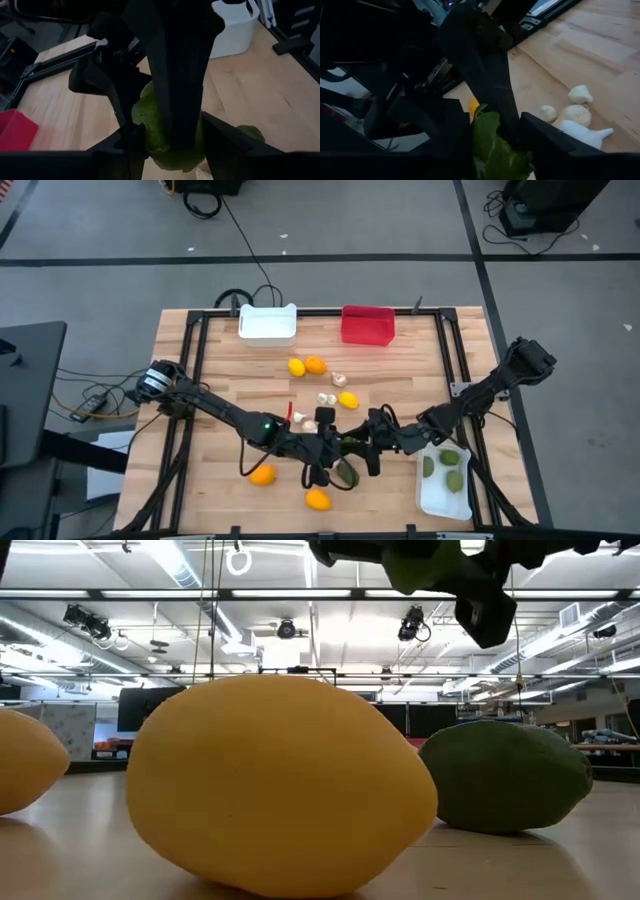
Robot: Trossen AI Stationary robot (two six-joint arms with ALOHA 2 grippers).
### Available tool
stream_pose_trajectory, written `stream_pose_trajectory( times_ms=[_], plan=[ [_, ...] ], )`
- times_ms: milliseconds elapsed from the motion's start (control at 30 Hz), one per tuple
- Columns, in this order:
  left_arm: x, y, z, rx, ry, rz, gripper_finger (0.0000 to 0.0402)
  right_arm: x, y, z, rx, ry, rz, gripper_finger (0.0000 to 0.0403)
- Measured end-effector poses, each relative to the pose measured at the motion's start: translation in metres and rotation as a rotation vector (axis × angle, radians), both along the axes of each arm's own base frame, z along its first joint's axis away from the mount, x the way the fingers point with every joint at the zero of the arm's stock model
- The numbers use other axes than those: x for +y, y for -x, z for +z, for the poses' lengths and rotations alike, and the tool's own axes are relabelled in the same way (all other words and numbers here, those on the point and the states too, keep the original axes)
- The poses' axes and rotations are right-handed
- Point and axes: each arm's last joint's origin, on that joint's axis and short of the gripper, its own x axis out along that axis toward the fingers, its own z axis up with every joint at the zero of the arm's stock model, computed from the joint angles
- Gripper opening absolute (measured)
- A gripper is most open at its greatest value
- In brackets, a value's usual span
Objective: Sort produce into baskets
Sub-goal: Put the green lime into the bottom white bin
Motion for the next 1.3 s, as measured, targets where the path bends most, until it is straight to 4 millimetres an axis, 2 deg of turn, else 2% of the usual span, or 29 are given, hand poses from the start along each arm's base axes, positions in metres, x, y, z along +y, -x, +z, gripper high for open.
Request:
stream_pose_trajectory(
  times_ms=[100,200,367,667,900,1000,1200,1300],
  plan=[
    [0.001,0.001,-0.001,0.026,0.014,0.015,0.0199,-0.002,0.005,0.002,0.041,-0.011,0.032,0.013],
    [-0.002,0.007,-0.006,0.092,-0.003,0.006,0.0224,-0.005,0.015,0.005,0.134,-0.057,0.087,0.013],
    [-0.01,0.015,-0.015,0.216,0.065,-0.121,0.0246,-0.006,0.039,0.005,0.36,-0.173,0.201,0.0137],
    [-0.017,0.013,-0.039,0.097,0.147,-0.268,0.0248,0.022,0.087,0.023,0.49,-0.42,0.292,0.0153],
    [-0.011,-0.007,-0.068,0.069,0.188,-0.288,0.0246,0.037,0.125,0.034,0.649,-0.412,0.334,0.0154],
    [-0.01,-0.011,-0.08,0.087,0.185,-0.284,0.0246,0.038,0.14,0.03,0.791,-0.409,0.329,0.0154],
    [-0.009,-0.016,-0.09,0.082,0.227,-0.228,0.0258,0.033,0.163,0.017,1.027,-0.356,0.205,0.017],
    [-0.009,-0.016,-0.09,0.077,0.227,-0.226,0.0272,0.032,0.167,0.015,1.06,-0.335,0.196,0.0195]
  ],
)
